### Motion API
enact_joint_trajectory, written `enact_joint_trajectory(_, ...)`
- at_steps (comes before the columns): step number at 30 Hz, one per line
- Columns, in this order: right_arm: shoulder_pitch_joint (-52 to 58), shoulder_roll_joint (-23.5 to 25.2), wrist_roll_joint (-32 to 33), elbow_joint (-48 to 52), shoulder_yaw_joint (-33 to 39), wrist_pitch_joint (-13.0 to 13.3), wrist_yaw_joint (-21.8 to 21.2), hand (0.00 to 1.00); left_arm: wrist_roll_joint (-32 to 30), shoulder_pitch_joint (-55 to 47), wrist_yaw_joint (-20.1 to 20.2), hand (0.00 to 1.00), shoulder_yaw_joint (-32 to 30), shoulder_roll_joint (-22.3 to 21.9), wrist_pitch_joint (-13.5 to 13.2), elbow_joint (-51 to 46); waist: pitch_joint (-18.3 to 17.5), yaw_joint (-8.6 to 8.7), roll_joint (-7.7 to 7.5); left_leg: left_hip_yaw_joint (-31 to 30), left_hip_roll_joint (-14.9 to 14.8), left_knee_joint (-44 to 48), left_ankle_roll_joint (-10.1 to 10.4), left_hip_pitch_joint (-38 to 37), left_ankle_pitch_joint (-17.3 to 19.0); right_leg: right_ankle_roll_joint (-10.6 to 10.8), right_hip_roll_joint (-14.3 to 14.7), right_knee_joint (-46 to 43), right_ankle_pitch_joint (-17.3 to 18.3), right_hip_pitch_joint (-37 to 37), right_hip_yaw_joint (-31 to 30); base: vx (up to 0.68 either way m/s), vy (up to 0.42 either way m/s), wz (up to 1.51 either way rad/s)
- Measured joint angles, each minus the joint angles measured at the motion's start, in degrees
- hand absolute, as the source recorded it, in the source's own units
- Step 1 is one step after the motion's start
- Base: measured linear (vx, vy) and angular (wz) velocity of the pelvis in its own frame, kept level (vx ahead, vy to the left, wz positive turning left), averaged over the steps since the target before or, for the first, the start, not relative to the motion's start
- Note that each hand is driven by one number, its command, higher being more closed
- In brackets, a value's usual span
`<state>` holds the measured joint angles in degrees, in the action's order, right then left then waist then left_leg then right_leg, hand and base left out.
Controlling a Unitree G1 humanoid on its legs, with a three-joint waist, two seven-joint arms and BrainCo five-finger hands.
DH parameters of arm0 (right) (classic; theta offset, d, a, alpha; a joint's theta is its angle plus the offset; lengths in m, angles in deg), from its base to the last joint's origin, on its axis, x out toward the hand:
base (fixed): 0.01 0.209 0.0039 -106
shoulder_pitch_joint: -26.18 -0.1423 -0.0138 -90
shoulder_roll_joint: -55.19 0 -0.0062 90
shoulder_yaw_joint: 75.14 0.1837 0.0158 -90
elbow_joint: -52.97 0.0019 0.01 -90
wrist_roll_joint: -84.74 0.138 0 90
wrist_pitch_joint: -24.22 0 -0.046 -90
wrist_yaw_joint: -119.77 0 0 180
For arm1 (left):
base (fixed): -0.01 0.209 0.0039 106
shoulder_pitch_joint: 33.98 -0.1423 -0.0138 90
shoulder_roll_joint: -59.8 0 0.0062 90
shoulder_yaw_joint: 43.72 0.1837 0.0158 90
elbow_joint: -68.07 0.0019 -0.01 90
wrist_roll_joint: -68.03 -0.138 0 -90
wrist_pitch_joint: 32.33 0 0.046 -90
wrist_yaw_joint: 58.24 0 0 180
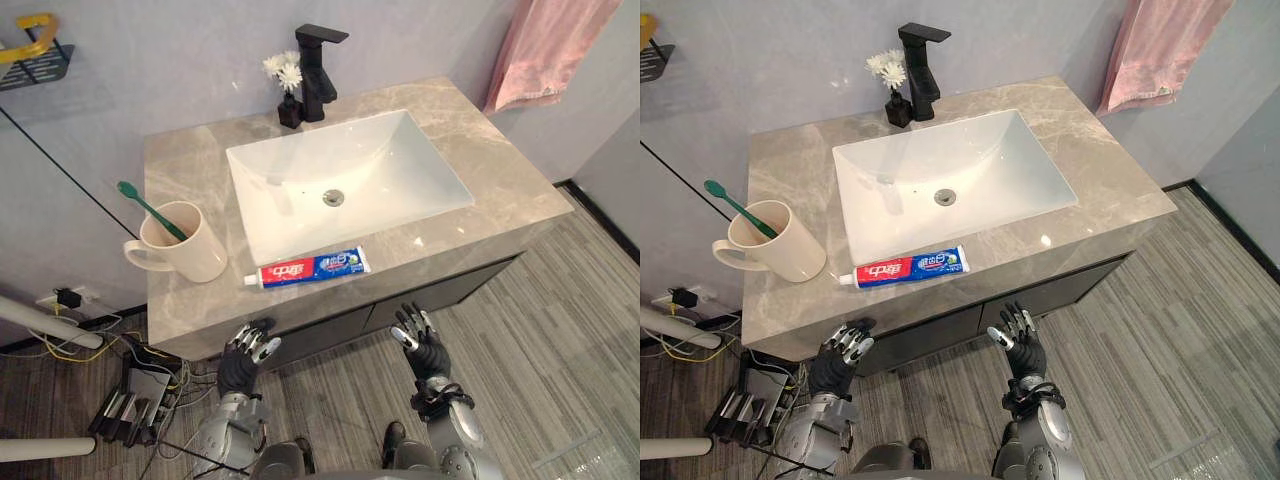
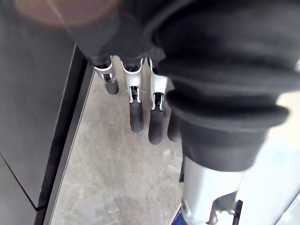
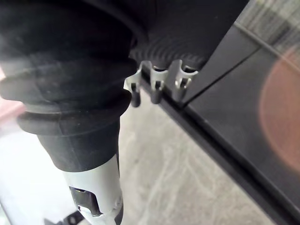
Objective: Organize washtable
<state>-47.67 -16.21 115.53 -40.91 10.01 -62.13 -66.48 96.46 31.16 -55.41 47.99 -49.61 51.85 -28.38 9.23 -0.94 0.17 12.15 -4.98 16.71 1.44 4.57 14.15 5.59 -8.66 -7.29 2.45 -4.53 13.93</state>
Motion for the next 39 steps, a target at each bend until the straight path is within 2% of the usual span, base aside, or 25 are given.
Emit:
enact_joint_trajectory(5, 0.0, -0.4, 0.0, 0.0, 2.1, 0.0, 0.1, 0.0, 0.0, -0.3, -1.1, 0.0, 0.3, -1.5, 0.2, -0.1, 0.2, -0.14, -0.21, -4.3, 1.1, -0.3, 0.1, 0.3, -2.0, 0.2, -0.8, 2.4, -0.1, 5.0, 6.0, 0.06, -0.003, 0.67)
enact_joint_trajectory(7, -0.1, -0.2, 0.1, 0.0, 3.9, 0.2, 1.1, 0.0, -0.1, -0.4, -2.6, 0.0, -0.2, -1.5, 0.1, -1.6, 0.4, -0.49, -0.42, -1.6, 1.1, 2.1, -0.8, 2.0, -2.7, 0.3, -1.6, 1.6, 1.2, 6.0, 8.9, 0.01, 0.006, 0.89)
enact_joint_trajectory(9, 0.5, 0.5, 0.1, 0.0, 6.5, 0.5, 2.6, 0.0, -0.2, -0.8, -5.6, 0.0, -2.2, -1.7, -1.3, -3.3, 1.1, -0.34, -0.52, 7.1, -0.4, 2.7, -2.1, 2.6, -2.8, 0.6, -2.4, 1.4, 2.3, 7.7, 13.0, -0.03, 0.045, 0.87)
enact_joint_trajectory(10, 0.6, 0.6, 0.2, 0.0, 6.9, 0.5, 2.8, 0.0, -0.2, -1.1, -6.3, 0.0, -3.1, -1.8, -1.7, -3.5, 1.1, -0.2, -0.48, 8.2, -0.6, 2.0, -2.2, 2.5, -2.7, 0.8, -2.3, 1.4, 2.5, 8.0, 13.8, -0.05, 0.036, 0.77)
enact_joint_trajectory(12, 1.5, 0.6, 0.7, 0.1, 7.4, 0.7, 3.9, 0.0, -0.2, -1.6, -9.9, 0.0, -6.1, -2.0, -2.3, -3.6, 1.2, -0.01, -1.21, 5.5, 1.2, -2.6, -2.8, 1.7, -4.4, 0.7, -2.3, 1.6, 2.6, 9.1, 16.8, -0.03, -0.021, 0.82)
enact_joint_trajectory(15, 3.0, 1.4, 0.7, 0.1, 9.6, 0.9, 4.8, 0.0, -0.6, -1.7, -11.7, 0.0, -7.7, -2.1, -2.3, -3.6, 1.1, 0.04, -1.79, 2.2, 3.7, -6.9, -3.3, 1.5, -7.2, 0.6, -3.4, 1.6, 2.6, 9.8, 19.2, -0.01, 0.033, 0.75)
enact_joint_trajectory(20, 3.7, 1.6, -0.6, 0.1, 9.5, 0.3, 5.0, 0.0, -2.3, -4.3, -11.0, 0.0, -11.0, -3.3, -1.9, -1.8, 1.0, -0.1, -2.92, 1.6, 5.3, -11.7, -3.8, -1.5, -9.2, -0.4, -4.4, 1.6, 1.6, 10.6, 17.9, 0.0, 0.09, 0.11)
enact_joint_trajectory(21, 3.7, 1.9, -5.6, 0.0, 9.8, -0.4, 5.1, 0.0, -6.6, -3.5, -6.5, 0.0, -8.6, -2.9, -0.9, 0.8, 0.0, 0.16, -1.52, 2.7, 6.3, -20.8, -4.0, -6.3, -14.3, -0.9, -4.2, 3.4, -0.4, 10.2, 14.1, 0.0, 0.041, 0.01)
enact_joint_trajectory(26, 3.7, 1.8, -5.6, -0.2, 10.1, -0.4, 5.1, 0.0, -6.6, -3.2, -6.5, 0.0, -8.6, -2.7, -0.9, 0.9, 0.0, 0.21, -1.52, 2.8, 6.3, -20.7, -4.0, -6.2, -14.3, -0.9, -4.2, 3.5, -0.4, 10.2, 14.0, -0.01, -0.007, 0.02)
enact_joint_trajectory(27, 2.7, 1.4, -5.5, -4.0, 13.6, -0.4, 5.5, 0.0, -6.6, 0.1, -6.6, 0.0, -9.1, -1.6, -0.8, 2.8, 0.0, 0.09, -1.53, 2.9, 5.9, -18.0, -3.6, -4.6, -14.0, -0.9, -4.1, 3.8, -0.3, 10.3, 14.1, -0.05, -0.053, 0.05)
enact_joint_trajectory(32, 1.8, 1.3, -5.3, -4.2, 17.1, -0.4, 7.5, 0.0, -6.6, 1.7, -6.7, 0.0, -9.3, -0.9, -0.6, 5.2, -0.1, 0.06, -1.41, 3.8, 5.4, -17.3, -2.8, -4.1, -13.5, -0.3, -3.6, 4.9, 0.0, 10.4, 12.6, -0.08, -0.042, -0.11)
enact_joint_trajectory(33, 1.6, 1.2, -4.8, -4.2, 19.1, -0.4, 7.7, 0.0, -6.6, 2.2, -6.8, 0.0, -9.5, -0.8, -0.6, 5.4, -0.1, 0.15, -1.42, 3.8, 5.4, -17.4, -2.8, -3.9, -13.4, 0.2, -3.6, 5.1, 0.4, 10.4, 12.4, -0.12, -0.036, -0.04)
enact_joint_trajectory(35, -0.3, 1.2, -4.3, -4.0, 29.6, -0.4, 10.7, 0.0, -6.6, 3.6, -7.1, 0.0, -11.6, -0.7, -0.5, 5.6, -0.2, 0.2, -0.99, 4.5, 5.0, -16.5, -2.8, -3.4, -13.4, 1.3, -3.4, 5.2, 0.6, 10.3, 11.9, -0.1, -0.035, -0.05)
enact_joint_trajectory(39, -3.6, -0.7, -4.3, -1.2, 48.0, 1.1, 17.1, 0.0, -6.8, 4.0, -8.7, 0.0, -15.9, -0.7, -0.6, 5.6, -0.7, 0.24, -0.22, 4.7, 4.3, -15.8, -2.7, -3.3, -13.5, 1.5, -3.0, 5.0, 0.6, 10.3, 11.7, -0.02, -0.022, -0.03)
